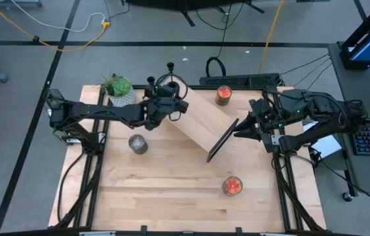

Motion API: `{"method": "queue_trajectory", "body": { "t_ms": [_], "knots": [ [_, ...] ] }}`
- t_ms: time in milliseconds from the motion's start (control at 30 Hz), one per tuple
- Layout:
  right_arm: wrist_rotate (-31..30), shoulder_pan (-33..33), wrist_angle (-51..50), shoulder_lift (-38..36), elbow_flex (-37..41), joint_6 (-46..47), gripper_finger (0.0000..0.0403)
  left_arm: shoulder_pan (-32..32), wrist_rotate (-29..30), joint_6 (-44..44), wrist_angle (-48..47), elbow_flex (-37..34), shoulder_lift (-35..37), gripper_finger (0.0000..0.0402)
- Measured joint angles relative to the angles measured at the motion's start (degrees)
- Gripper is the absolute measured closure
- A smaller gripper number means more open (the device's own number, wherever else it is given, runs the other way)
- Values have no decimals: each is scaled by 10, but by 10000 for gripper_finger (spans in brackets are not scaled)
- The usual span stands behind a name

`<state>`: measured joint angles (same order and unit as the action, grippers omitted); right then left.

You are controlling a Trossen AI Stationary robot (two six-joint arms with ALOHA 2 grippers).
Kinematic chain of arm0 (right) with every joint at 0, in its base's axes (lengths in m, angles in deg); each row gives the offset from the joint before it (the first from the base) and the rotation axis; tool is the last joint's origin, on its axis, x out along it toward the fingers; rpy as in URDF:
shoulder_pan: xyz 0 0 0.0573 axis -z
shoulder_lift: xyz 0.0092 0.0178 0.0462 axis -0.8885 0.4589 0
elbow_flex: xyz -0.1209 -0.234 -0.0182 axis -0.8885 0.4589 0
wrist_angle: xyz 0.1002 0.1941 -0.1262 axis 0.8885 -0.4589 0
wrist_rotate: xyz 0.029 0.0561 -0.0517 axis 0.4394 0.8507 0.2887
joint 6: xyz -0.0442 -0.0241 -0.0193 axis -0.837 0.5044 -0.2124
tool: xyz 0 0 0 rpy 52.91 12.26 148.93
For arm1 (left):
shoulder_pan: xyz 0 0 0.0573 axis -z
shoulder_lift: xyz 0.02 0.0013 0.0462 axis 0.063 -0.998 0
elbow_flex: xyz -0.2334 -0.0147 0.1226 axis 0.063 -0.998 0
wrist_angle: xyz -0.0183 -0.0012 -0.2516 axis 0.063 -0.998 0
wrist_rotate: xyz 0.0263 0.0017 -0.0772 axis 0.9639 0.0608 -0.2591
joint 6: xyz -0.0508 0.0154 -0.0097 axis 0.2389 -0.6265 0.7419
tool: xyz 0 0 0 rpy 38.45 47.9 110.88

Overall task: Pick & Place candle stick holders
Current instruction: Put the black scented candle on the shelf

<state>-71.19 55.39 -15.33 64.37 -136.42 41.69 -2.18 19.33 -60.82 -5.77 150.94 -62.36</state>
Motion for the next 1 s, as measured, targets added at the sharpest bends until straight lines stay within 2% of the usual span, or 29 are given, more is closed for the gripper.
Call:
{"method": "queue_trajectory", "body": {
  "t_ms": [333, 567, 867, 1000],
  "knots": [
    [0, 0, 4, 0, 0, 0, 319, 22, 12, -34, 31, 0, 32, 199],
    [-1, 0, 3, 0, 0, 0, 319, 53, 13, -35, 49, -1, 80, 199],
    [0, 0, -28, 0, 0, 25, 319, 170, 14, -41, 30, -1, 159, 199],
    [0, 0, -55, 0, 0, 31, 319, 235, 33, -2, -5, -1, 187, 199]
  ]
}}
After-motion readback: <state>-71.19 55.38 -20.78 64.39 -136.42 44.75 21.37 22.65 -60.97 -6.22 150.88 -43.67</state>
